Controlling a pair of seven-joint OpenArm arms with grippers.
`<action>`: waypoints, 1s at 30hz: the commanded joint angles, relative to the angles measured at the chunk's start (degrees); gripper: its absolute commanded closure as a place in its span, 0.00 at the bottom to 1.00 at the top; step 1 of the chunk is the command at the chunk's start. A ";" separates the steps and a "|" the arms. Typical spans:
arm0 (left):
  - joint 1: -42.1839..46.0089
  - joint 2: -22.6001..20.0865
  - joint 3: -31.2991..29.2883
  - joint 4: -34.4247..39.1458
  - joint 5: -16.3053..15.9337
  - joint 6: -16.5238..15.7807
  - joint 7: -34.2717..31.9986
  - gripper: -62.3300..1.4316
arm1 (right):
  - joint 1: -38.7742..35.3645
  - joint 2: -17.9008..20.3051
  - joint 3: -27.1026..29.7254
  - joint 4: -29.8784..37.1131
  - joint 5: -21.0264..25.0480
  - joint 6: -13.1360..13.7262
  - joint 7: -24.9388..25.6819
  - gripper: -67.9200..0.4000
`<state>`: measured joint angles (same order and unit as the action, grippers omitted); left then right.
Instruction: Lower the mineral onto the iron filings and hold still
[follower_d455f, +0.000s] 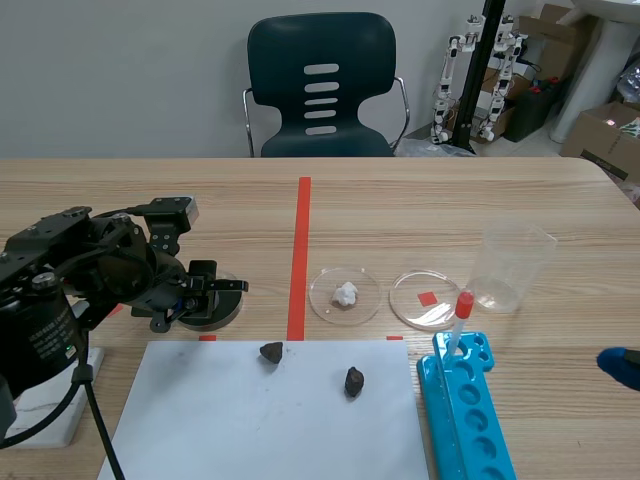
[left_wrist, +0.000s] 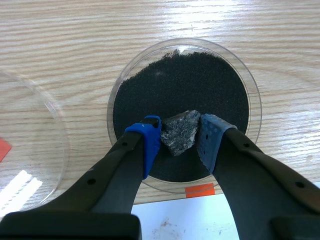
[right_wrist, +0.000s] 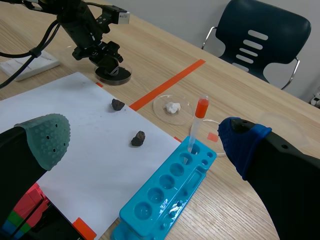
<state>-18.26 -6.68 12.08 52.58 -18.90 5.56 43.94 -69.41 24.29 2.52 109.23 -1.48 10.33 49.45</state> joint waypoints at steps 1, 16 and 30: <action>-0.31 0.33 -0.17 1.60 -0.22 -0.13 -0.42 0.79 | 0.07 0.15 0.11 0.57 0.59 0.02 0.66 0.08; 16.06 -7.21 -0.20 28.04 -1.66 -0.31 -10.64 0.79 | 0.07 0.15 0.11 0.57 0.59 0.02 0.66 0.08; 45.11 -15.15 -7.23 51.76 1.25 -10.45 -35.21 0.79 | 0.07 0.15 0.11 0.57 0.59 0.02 0.66 0.08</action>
<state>26.48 -22.26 4.80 103.81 -17.93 -4.75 9.76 -69.41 24.29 2.52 109.23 -1.48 10.35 49.45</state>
